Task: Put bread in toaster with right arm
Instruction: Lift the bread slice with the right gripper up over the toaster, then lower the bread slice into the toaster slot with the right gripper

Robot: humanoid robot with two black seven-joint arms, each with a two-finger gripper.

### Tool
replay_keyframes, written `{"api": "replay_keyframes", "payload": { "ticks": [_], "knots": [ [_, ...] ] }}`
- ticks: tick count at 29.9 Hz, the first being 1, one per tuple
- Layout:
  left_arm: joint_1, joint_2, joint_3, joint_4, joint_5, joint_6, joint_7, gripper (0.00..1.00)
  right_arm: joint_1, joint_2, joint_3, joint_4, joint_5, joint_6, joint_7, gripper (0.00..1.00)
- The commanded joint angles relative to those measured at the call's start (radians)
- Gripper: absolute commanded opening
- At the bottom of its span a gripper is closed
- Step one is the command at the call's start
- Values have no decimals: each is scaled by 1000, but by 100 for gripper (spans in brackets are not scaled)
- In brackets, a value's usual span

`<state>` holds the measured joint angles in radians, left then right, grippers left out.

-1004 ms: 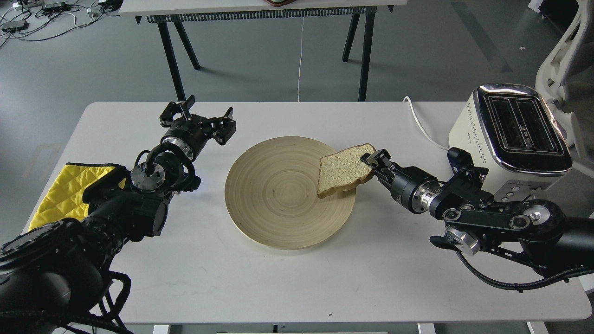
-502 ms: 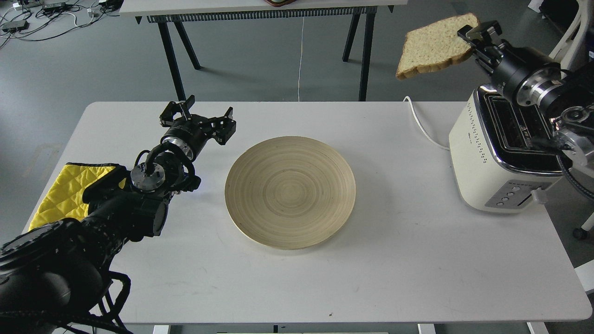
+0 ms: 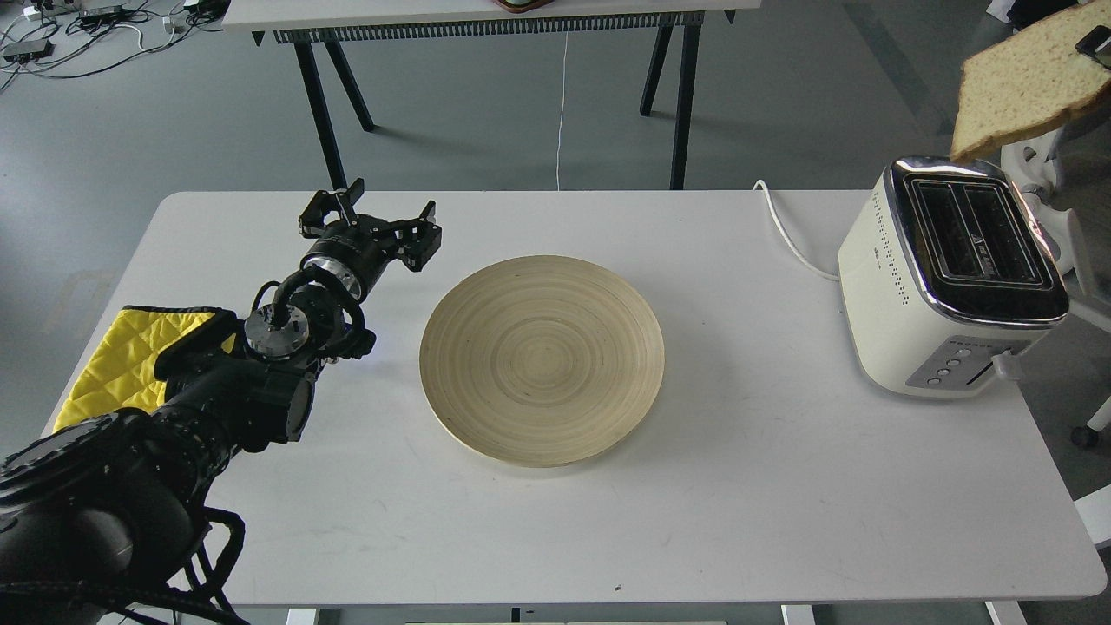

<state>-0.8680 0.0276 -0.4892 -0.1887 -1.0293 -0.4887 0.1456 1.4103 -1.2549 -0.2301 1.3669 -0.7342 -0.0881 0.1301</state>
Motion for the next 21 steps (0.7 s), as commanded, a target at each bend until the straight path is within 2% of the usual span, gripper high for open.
{"api": "replay_keyframes", "payload": {
  "ticks": [1, 6, 21],
  "knots": [
    [1, 0, 0, 0, 0, 0, 0, 100, -1, -4, -38, -3, -30, 22, -12, 0],
    [0, 0, 0, 0, 0, 0, 0, 100, -1, -4, -74, -3, -70, 34, -26, 0],
    [0, 0, 0, 0, 0, 0, 0, 100, -4, 5, -81, -14, -83, 57, -27, 0]
  ]
}}
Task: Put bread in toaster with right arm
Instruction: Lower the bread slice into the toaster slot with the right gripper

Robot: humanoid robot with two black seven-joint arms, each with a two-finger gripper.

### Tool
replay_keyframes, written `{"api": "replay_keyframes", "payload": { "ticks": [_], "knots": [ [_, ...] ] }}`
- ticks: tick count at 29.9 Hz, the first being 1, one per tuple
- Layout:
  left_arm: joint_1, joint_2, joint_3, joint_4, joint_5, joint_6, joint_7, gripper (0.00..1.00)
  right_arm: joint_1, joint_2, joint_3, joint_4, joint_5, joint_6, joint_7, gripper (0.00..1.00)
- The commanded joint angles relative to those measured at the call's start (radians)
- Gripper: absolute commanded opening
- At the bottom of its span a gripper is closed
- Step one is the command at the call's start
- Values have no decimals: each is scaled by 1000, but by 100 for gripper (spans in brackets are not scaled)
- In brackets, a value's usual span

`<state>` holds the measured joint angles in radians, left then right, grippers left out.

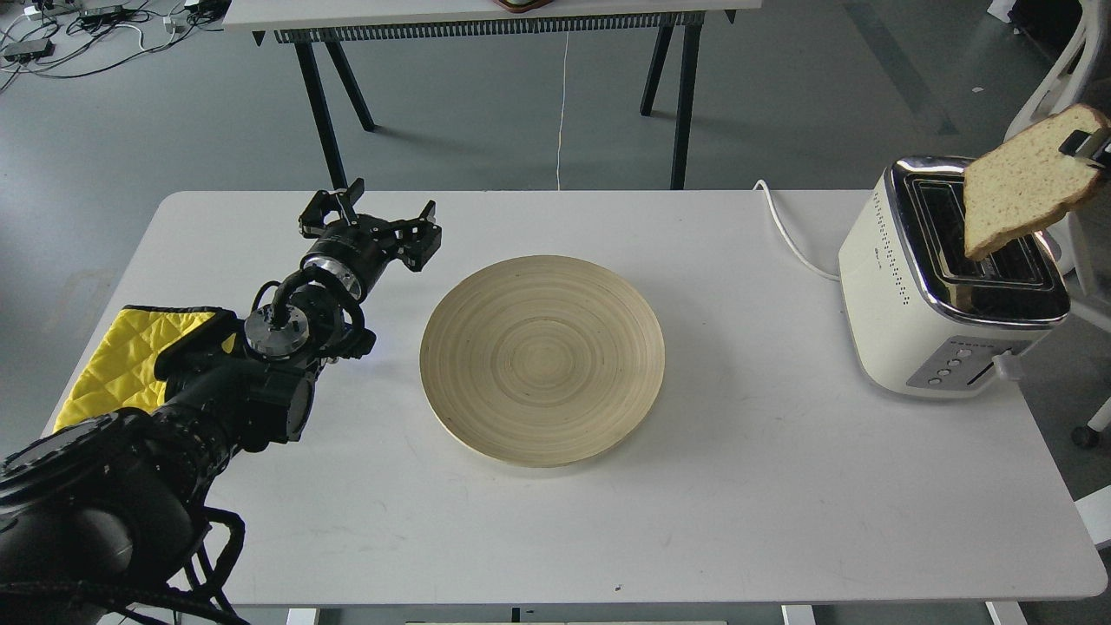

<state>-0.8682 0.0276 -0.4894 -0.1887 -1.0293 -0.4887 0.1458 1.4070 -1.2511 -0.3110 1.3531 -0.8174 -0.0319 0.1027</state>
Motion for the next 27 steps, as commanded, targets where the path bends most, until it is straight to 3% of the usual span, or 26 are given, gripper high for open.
{"api": "replay_keyframes", "payload": {
  "ticks": [1, 27],
  "knots": [
    [0, 0, 0, 0, 0, 0, 0, 100, 0, 1, 0, 0, 0, 1, 0, 0],
    [0, 0, 0, 0, 0, 0, 0, 100, -16, 58, -28, -11, 0, 1, -15, 0]
  ]
}}
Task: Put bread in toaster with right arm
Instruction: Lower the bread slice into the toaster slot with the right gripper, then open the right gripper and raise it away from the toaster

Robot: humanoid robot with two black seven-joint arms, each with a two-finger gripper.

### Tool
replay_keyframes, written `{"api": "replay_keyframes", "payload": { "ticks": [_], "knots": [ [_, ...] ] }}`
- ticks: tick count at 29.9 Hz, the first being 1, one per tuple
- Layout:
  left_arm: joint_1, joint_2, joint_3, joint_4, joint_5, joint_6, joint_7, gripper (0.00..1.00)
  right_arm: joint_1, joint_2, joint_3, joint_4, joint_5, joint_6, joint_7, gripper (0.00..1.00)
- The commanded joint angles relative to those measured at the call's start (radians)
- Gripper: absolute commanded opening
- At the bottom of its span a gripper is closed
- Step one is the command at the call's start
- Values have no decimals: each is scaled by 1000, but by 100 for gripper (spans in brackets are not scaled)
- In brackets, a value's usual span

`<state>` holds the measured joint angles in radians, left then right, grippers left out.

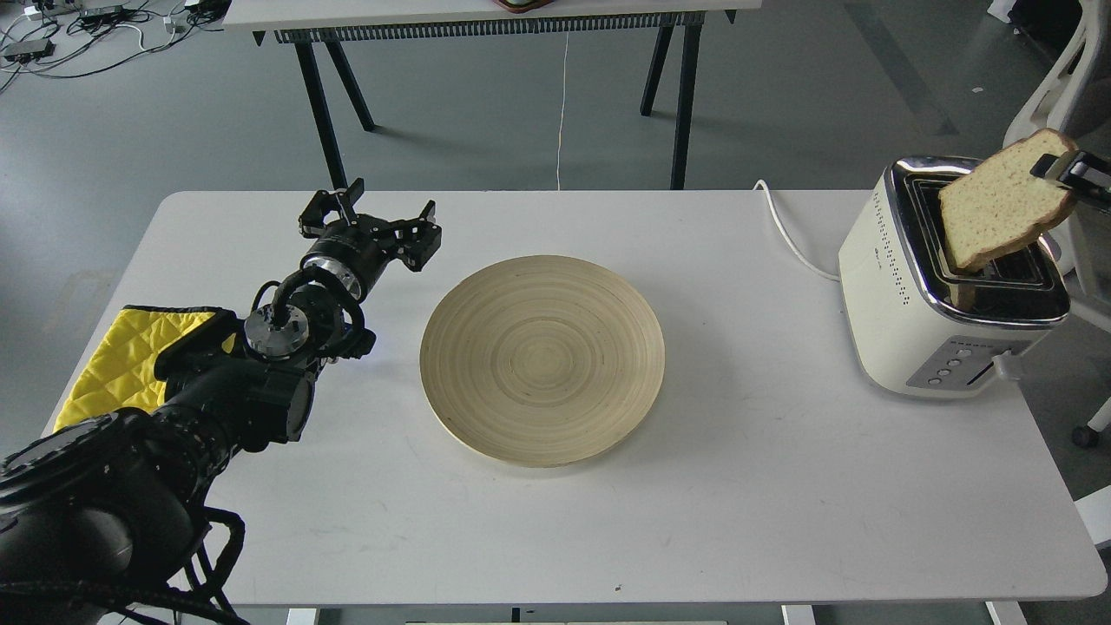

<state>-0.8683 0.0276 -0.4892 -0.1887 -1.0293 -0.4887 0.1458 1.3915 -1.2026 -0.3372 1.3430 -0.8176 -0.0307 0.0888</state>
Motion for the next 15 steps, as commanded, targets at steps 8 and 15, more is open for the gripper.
{"api": "replay_keyframes", "payload": {
  "ticks": [8, 15],
  "knots": [
    [0, 0, 0, 0, 0, 0, 0, 100, -43, 44, 0, -27, 2, -2, -3, 0],
    [0, 0, 0, 0, 0, 0, 0, 100, -92, 100, 1, -91, 9, -5, -1, 8]
  ]
}}
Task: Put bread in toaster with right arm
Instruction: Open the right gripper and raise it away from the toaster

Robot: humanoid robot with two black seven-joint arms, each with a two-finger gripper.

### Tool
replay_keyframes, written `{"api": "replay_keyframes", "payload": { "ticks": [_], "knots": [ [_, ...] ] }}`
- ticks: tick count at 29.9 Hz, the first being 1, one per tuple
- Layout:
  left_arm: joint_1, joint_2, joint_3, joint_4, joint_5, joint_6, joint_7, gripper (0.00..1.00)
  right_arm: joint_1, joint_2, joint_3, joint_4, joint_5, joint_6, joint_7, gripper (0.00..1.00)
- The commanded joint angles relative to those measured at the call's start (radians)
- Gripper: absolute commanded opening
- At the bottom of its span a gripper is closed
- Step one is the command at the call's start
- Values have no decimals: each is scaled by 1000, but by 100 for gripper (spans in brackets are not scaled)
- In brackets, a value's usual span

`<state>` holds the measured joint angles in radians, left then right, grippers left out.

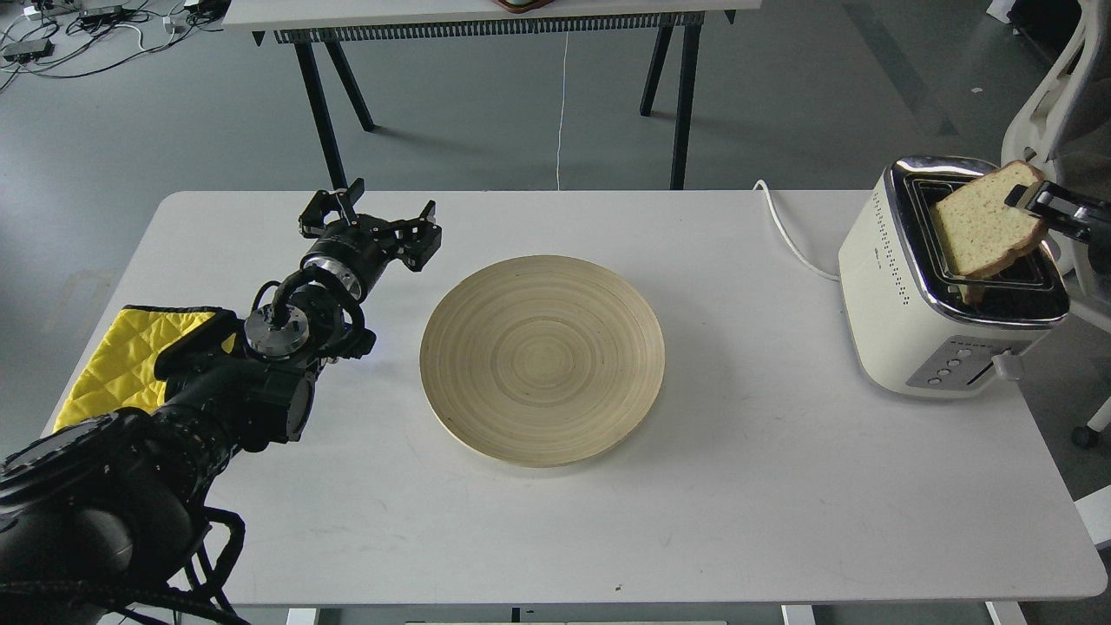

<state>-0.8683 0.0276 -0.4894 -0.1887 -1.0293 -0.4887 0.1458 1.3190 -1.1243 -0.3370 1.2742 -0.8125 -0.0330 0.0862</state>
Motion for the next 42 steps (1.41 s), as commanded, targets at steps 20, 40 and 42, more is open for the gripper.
{"api": "replay_keyframes", "payload": {
  "ticks": [20, 40, 42],
  "knots": [
    [0, 0, 0, 0, 0, 0, 0, 100, 9, 37, 123, -1, 215, 31, 1, 98],
    [0, 0, 0, 0, 0, 0, 0, 100, -219, 498, 406, -90, 1032, 211, 333, 98],
    [0, 0, 0, 0, 0, 0, 0, 100, -303, 575, 484, -169, 1052, 284, 327, 98]
  ]
}}
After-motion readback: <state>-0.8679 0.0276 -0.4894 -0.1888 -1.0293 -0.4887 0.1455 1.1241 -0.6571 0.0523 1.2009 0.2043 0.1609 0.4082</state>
